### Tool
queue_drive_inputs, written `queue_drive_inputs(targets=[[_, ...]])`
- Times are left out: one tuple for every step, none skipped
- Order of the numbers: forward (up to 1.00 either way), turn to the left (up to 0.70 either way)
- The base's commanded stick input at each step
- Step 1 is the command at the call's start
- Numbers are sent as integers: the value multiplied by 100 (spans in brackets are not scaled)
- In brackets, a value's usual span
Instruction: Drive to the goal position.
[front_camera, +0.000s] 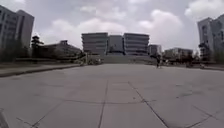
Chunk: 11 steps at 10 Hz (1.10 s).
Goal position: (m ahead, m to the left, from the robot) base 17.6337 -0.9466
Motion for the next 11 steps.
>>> queue_drive_inputs(targets=[[70, 0], [70, 0], [70, 0], [70, 0], [70, 0], [70, 0], [70, 0], [70, 0], [70, 0], [70, 0], [70, 0]])
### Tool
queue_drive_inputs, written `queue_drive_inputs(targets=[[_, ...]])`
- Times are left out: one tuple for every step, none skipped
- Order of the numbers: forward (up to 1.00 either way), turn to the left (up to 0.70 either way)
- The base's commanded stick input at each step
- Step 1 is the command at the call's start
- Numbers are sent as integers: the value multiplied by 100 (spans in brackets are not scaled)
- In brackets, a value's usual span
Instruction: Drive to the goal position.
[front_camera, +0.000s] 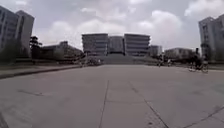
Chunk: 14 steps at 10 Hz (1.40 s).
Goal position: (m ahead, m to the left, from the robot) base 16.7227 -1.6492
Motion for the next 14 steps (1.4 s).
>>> queue_drive_inputs(targets=[[70, 0], [70, 0], [70, 0], [70, 0], [70, 0], [70, 0], [70, 0], [70, 0], [70, 0], [70, 0], [70, 0], [70, -11], [70, -14], [70, -6]])
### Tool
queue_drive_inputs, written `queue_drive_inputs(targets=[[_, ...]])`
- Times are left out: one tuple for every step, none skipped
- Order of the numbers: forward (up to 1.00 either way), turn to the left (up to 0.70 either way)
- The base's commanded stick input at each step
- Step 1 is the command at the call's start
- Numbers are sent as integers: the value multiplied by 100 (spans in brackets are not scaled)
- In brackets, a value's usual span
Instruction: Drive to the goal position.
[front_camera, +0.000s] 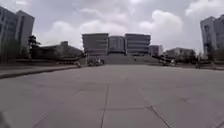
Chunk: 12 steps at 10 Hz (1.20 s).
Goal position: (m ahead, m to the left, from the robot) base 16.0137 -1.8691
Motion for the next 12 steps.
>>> queue_drive_inputs(targets=[[70, 0], [70, 0], [70, 0], [70, 0], [70, 0], [70, 0], [70, 0], [70, 0], [70, 0], [70, 0], [70, 0], [70, 0]])
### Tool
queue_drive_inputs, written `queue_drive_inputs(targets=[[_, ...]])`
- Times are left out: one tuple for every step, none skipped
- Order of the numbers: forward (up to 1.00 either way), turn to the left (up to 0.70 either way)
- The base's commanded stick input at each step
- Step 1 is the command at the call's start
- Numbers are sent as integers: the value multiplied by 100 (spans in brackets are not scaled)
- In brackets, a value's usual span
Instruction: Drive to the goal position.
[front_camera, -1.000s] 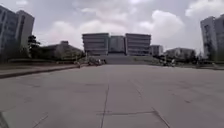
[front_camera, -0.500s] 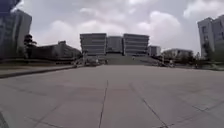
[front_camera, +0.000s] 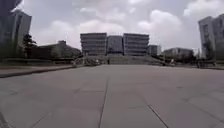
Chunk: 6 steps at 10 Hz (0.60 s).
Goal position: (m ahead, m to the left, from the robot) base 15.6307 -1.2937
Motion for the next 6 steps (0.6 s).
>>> queue_drive_inputs(targets=[[70, 0], [70, 0], [70, 0], [70, 0], [70, 0], [70, 0]])
